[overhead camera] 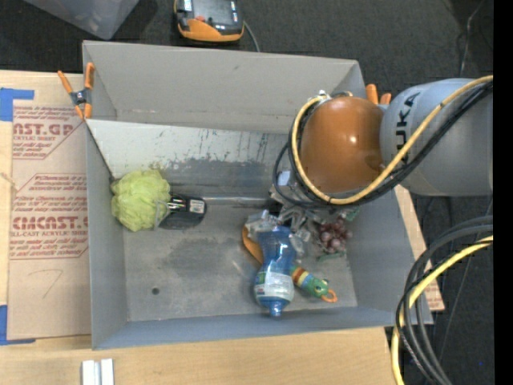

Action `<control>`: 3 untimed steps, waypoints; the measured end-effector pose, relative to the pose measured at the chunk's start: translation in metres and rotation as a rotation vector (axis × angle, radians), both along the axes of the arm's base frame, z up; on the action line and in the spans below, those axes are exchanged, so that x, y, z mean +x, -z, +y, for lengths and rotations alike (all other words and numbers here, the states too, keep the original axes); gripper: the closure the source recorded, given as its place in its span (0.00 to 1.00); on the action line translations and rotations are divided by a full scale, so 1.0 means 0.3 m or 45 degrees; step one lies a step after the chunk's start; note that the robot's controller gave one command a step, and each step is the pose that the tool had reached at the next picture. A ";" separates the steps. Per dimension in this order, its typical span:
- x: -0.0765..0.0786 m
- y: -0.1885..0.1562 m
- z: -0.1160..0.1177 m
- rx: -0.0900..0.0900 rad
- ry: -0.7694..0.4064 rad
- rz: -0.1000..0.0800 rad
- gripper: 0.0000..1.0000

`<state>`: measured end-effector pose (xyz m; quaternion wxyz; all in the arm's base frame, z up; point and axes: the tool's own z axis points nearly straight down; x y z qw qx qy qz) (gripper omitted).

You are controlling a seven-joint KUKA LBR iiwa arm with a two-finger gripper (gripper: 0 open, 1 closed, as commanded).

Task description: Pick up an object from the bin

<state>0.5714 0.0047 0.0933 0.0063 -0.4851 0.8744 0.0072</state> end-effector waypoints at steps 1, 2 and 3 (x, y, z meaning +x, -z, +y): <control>0.000 0.000 0.000 0.000 0.000 0.000 1.00; 0.000 0.000 0.000 0.001 0.000 0.000 1.00; 0.000 0.000 0.000 0.001 0.000 0.000 1.00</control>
Offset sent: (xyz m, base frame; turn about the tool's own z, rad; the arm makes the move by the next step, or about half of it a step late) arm 0.0000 0.0000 0.0000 0.0000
